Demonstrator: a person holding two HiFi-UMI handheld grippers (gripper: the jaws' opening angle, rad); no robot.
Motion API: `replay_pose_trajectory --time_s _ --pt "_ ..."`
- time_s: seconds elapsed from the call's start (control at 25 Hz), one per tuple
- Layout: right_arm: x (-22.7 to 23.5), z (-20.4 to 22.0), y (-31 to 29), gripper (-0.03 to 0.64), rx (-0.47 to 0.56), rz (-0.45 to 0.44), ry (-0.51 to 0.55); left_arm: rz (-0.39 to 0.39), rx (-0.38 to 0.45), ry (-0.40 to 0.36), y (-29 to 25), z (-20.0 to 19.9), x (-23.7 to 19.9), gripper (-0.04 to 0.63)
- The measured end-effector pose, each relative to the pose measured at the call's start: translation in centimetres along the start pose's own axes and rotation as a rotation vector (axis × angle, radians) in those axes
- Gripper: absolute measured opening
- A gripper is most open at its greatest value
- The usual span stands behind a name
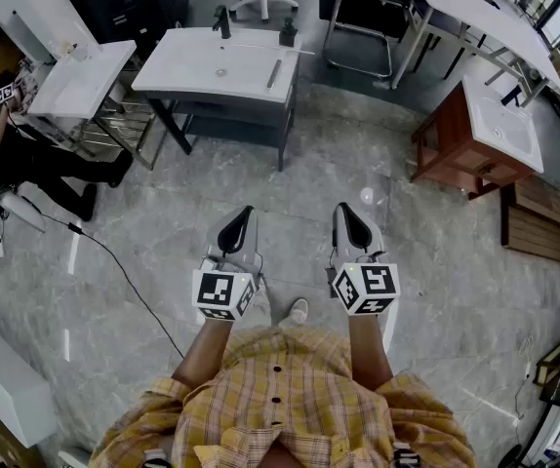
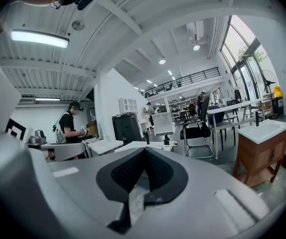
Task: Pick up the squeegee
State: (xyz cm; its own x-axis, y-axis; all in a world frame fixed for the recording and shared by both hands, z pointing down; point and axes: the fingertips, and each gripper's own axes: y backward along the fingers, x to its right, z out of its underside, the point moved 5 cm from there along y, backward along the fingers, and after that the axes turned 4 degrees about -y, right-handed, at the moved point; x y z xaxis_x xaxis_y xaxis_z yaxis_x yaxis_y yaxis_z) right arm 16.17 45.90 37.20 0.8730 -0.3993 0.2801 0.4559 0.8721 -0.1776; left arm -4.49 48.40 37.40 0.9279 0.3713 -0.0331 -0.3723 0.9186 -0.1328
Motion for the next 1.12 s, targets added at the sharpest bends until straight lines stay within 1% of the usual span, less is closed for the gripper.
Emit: replay_pose_trajectory --time_s 0.16,0.28,0.52,0.76,1.0,1.12 --pt "-0.6 -0.1 -1.6 -0.011 0.003 0.001 -0.005 0.011 0.001 0.009 -0.8 -0.1 -1.5 -0.006" --pt "-0.9 0.0 -2.5 -0.011 0.008 0.021 0.0 0.024 0.004 0.007 -1.3 0.1 -2.7 -0.006" --pt "-2.4 -0.5 -5.3 -0.01 0.052 0.042 -0.013 0.028 0.005 0.011 -2.5 0.0 -6.5 -0.006" --pt "-4.1 -1.1 -7.3 -0.003 0.093 0.072 -0.008 0.083 0.029 -0.014 -3.8 -0.5 -8.8 -0.003" --pt "-4.9 -1.0 -9.9 0.0 0.088 0.079 0.006 0.135 0.031 0.021 -5.4 -0.2 -10.7 -0.002" --pt "-4.3 -1.2 -11.6 0.0 0.095 0.076 0.004 0.135 0.029 0.019 -6.8 0.0 -11.8 -0.002"
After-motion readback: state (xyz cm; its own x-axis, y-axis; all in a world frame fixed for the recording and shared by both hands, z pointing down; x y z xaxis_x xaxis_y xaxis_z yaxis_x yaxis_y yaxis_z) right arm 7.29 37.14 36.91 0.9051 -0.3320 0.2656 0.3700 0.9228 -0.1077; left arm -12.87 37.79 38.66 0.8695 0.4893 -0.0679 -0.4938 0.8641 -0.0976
